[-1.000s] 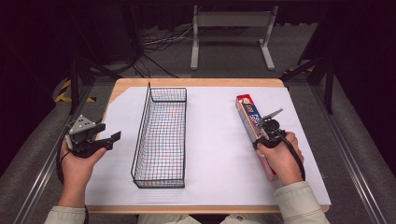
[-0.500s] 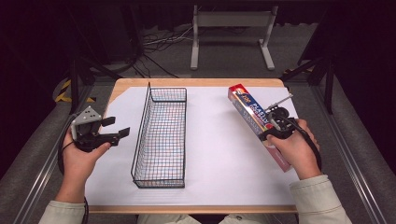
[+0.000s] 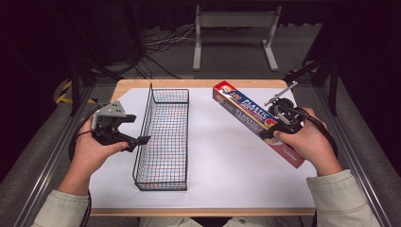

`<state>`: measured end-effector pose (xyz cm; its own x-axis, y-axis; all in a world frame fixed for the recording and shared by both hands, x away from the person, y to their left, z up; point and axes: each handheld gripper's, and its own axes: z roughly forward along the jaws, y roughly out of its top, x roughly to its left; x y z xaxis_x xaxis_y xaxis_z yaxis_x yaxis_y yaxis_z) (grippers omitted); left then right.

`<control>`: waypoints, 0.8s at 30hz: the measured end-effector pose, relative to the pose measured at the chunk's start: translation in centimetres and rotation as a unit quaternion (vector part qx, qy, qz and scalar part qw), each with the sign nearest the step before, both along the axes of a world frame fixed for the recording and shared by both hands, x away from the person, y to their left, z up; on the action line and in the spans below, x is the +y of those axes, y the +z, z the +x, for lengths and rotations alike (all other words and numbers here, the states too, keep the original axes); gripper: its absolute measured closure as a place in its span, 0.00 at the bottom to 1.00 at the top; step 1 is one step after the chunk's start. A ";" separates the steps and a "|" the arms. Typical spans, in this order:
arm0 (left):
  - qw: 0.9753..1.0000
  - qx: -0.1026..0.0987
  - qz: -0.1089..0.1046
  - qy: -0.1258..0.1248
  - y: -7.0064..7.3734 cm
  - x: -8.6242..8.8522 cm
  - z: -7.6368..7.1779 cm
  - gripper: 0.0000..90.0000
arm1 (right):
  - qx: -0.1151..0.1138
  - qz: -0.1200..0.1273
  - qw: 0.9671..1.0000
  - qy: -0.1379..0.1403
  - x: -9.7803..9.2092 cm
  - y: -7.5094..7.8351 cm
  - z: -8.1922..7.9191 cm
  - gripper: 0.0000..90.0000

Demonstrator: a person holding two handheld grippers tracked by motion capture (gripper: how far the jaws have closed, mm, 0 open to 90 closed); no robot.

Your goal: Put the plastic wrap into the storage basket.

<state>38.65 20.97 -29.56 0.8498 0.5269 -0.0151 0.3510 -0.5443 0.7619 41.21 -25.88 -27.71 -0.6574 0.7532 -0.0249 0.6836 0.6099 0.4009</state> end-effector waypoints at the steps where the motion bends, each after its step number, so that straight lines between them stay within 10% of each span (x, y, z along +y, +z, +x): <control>1: 1.000 0.000 0.006 -0.016 0.3 -0.5 0.0 0.16 | 0.000 0.001 1.000 0.008 0.2 0.3 -0.1 0.47; 11: 0.997 -0.023 0.030 -0.064 2.8 -3.6 -0.3 0.19 | 0.005 0.016 0.995 0.102 1.8 1.9 -1.4 0.46; 24: 0.984 -0.057 0.055 -0.160 4.8 -8.8 -1.2 0.12 | 0.000 -0.006 0.973 0.230 4.6 2.4 -3.5 0.46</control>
<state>37.47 12.16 -24.79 0.9652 0.2260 0.1319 0.0647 -0.6944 0.7166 37.76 -21.26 -25.35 -0.9253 0.3781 -0.0311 0.3367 0.8562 0.3920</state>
